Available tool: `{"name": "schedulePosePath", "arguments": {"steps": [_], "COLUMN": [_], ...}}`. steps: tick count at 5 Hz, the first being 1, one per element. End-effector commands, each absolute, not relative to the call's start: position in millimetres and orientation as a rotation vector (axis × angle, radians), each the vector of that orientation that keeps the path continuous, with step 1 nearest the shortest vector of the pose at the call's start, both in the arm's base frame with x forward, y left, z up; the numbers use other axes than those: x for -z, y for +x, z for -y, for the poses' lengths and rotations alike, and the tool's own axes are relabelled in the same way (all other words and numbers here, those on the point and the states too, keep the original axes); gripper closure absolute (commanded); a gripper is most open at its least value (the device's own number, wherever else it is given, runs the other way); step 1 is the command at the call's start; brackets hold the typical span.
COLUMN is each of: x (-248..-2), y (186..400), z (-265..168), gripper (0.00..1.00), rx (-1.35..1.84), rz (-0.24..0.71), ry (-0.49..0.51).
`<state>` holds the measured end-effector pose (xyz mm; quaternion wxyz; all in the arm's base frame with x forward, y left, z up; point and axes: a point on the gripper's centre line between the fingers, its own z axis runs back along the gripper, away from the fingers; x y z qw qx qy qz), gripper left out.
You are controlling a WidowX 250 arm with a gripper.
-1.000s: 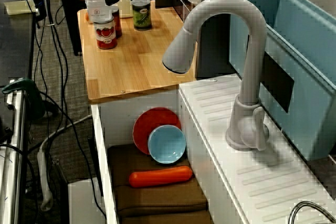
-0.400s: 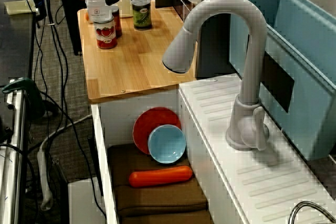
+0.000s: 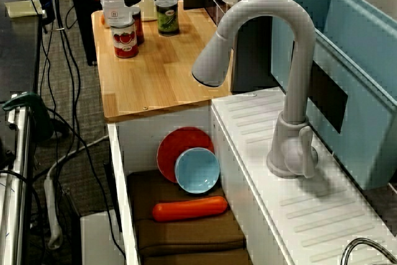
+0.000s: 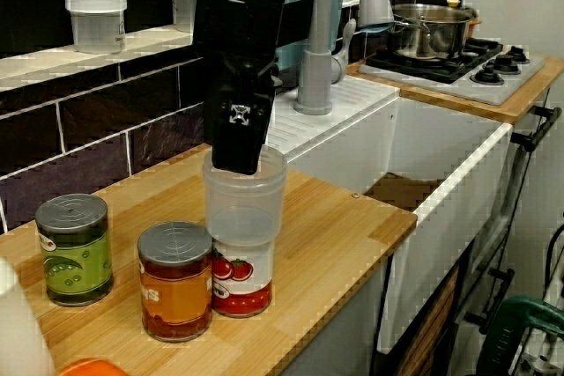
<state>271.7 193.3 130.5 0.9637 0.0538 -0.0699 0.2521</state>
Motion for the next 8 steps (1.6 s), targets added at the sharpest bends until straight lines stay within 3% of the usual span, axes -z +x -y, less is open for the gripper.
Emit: {"name": "schedulePosePath", "arguments": {"steps": [1,3,5,8], "x": [-144,-142,-159,-158], "y": [266,270,274,277], "z": [-193,-181,-194,-202], "gripper": [0.00,0.00,0.00,0.00], "rx": [-0.498,-0.497,-0.512,-0.487], "rz": [0.196,0.143,0.130,0.115], "ry": [0.132,0.151,0.107,0.120]}}
